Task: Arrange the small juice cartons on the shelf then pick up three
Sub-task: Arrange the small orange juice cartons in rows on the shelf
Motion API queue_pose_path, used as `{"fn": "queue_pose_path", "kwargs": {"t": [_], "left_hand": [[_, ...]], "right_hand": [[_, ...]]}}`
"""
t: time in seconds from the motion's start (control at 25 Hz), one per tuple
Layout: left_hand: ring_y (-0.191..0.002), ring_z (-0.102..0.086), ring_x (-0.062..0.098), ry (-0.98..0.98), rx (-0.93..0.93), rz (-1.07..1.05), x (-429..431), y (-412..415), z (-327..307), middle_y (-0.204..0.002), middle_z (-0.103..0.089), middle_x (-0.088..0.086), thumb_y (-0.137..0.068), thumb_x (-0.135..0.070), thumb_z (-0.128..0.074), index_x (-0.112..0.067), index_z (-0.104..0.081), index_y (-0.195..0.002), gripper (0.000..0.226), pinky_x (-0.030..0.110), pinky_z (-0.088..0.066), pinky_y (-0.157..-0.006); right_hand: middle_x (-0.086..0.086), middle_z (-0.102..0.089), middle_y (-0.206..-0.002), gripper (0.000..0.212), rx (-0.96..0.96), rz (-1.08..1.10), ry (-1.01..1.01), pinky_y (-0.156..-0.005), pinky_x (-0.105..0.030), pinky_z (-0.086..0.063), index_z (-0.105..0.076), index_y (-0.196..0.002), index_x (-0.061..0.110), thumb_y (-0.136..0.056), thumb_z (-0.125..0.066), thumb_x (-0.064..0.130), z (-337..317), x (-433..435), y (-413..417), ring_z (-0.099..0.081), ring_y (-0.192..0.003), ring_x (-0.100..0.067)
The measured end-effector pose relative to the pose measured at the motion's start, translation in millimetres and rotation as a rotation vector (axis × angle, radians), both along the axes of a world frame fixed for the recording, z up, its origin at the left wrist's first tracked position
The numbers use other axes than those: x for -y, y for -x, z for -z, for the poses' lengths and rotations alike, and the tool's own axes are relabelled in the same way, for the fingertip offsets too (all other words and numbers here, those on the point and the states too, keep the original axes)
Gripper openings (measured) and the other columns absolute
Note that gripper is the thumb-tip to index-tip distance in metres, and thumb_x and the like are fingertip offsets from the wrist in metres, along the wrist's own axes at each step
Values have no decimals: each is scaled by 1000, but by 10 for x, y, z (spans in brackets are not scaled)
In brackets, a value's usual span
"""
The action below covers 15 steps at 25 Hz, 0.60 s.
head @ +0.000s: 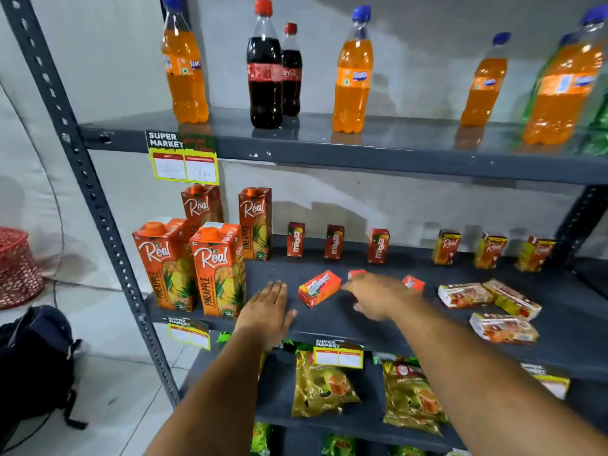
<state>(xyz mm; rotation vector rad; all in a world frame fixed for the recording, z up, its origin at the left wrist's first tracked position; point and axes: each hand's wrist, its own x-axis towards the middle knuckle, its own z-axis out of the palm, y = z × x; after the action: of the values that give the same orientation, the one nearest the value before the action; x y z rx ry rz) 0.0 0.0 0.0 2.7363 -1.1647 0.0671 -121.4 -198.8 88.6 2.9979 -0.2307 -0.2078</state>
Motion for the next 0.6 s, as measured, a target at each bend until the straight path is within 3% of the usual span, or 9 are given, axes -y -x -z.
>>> {"fn": "queue_pose_path", "kwargs": {"t": [0.12, 0.44, 0.6], "left_hand": [[-149, -3, 23, -37, -73, -2, 88, -263, 199, -162, -7, 10, -100, -46, -25, -6, -8, -151, 68, 36, -6, -119], [-149, 1, 21, -53, -74, -23, 117, -522, 545, -163, -2, 8, -96, -52, -19, -8, -5, -152, 72, 35, 1, -118], [-149, 0, 23, -37, -35, -11, 80, -508, 548, -163, -4, 8, -93, -55, -10, -8, -7, -152, 75, 35, 0, -118]], "right_hand": [[-9, -59, -122, 35, -84, 0, 27, -83, -43, -50, -54, -119, 19, -85, -56, 12, 149, 71, -382, -59, -105, -32], [-3, -27, -158, 58, -117, -137, 64, -114, -39, -26, -26, -149, 20, -95, -46, 11, 275, 78, -972, -24, -144, -23], [-2, -36, -154, 58, -176, -166, 55, -113, -41, -29, -32, -146, 21, -93, -55, 20, 408, 39, -1161, -30, -142, -22]]}}
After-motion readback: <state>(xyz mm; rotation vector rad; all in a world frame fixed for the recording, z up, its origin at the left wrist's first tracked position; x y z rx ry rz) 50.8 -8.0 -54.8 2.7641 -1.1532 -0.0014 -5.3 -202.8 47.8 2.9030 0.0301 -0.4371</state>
